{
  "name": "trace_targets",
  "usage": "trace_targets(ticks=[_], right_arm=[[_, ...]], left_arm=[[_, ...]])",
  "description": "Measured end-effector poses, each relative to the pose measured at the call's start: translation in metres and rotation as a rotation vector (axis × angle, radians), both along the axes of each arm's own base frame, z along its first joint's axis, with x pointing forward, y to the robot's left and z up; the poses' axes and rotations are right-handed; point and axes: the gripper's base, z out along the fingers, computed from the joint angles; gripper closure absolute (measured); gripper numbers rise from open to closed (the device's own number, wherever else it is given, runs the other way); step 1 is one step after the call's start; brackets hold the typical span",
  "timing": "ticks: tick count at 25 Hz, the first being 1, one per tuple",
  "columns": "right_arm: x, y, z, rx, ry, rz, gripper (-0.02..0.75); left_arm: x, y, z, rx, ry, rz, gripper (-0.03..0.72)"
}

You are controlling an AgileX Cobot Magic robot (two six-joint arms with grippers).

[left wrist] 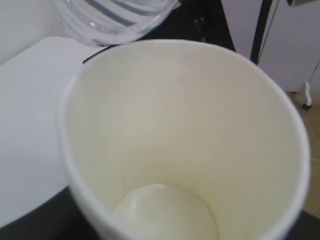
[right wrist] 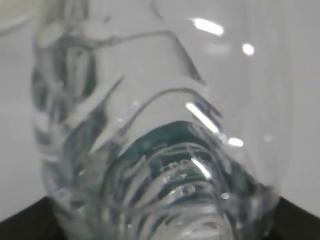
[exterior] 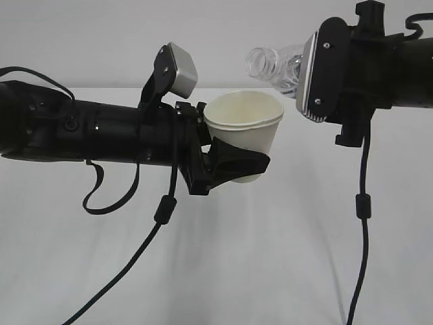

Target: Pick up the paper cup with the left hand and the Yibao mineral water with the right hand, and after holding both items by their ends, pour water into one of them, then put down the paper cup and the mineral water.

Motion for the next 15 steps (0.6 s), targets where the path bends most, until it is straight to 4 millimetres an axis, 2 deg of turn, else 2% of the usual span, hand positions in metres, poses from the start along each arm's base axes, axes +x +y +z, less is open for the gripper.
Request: trace_targets(ticks=[15], right_arm=[[-0.0001, 0.0007, 0.0004, -0.090, -0.043, 0.056, 0.249]], left_arm=[[-0.0027, 0.0000, -0.0019, 0.022, -0.002, -0.032, 0.225]])
